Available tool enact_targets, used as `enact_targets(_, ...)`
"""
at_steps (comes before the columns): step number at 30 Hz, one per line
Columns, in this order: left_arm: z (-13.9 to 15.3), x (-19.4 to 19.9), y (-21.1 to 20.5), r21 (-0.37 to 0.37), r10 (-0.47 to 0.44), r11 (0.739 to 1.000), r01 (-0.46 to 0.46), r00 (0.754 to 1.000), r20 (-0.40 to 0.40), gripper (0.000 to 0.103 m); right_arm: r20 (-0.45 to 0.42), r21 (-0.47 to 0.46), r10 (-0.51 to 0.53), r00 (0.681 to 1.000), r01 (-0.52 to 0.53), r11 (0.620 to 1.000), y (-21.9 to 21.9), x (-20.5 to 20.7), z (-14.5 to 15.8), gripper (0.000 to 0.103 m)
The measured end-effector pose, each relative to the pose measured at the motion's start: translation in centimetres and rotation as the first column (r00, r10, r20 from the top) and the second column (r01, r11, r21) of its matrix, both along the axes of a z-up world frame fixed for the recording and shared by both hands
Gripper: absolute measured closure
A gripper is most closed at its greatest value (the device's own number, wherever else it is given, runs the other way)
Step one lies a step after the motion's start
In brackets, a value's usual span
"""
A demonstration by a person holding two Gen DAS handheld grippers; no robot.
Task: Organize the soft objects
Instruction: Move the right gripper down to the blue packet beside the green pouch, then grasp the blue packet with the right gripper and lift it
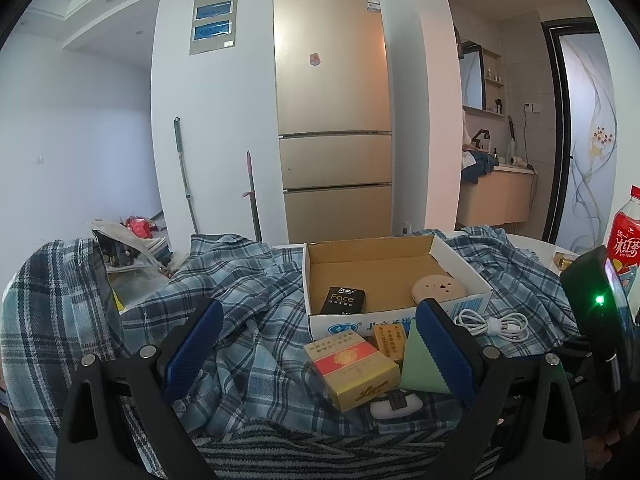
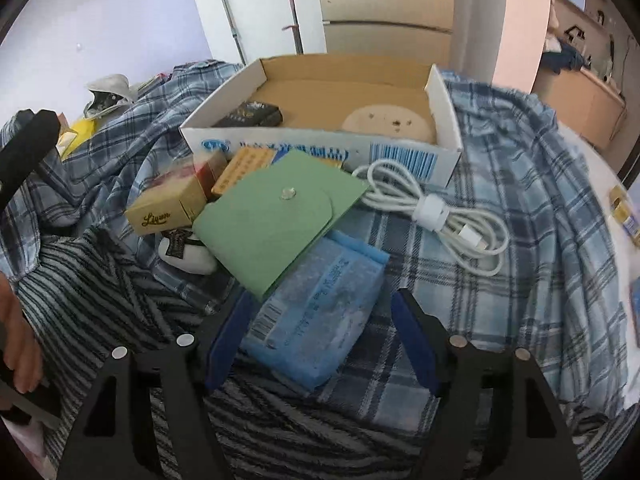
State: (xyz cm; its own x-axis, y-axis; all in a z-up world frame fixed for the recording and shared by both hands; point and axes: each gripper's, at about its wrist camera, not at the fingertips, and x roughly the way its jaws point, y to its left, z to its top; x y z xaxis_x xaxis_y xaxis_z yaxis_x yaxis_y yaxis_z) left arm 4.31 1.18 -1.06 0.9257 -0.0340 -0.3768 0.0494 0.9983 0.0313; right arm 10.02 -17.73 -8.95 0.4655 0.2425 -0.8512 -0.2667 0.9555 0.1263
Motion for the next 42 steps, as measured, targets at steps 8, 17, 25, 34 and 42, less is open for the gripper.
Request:
enact_targets(8,-0.1,0.0,0.0,0.004,0.003,1.000,-0.003,1.000,0.004,0.004,0.010,-0.019,0.015,1.000,-0.015,1.000,0.3,-0.4,0.4,0.049)
enact_targets(17,-0.1,0.0,0.0,0.004,0.007,1.000,-0.007,1.000,-0.001,0.004,-0.017,-0.022,-0.037,0.999,0.036,0.999,-0.6,0.1,0.0,0.042)
enact_targets(25,0.2,-0.2,0.0,0.008,0.017,1.000,-0.017,1.000,0.013,0.004,0.078,-0.072,-0.027,0.997,0.033,0.997,-0.6,-1.0,1.8,0.064)
enact_targets(34,0.3,-0.3,0.0,0.005,0.022,1.000,-0.022,1.000,0.010,0.004,0.139,-0.080,-0.074,0.988,0.086,0.993,-2.0,-0.6,3.7,0.075)
enact_targets(42,0.3,-0.3,0.0,0.004,0.022,1.000,-0.022,1.000,0.008,0.004,0.015,0.058,-0.170,0.985,0.169,0.984,-4.2,0.7,2.6,0.046)
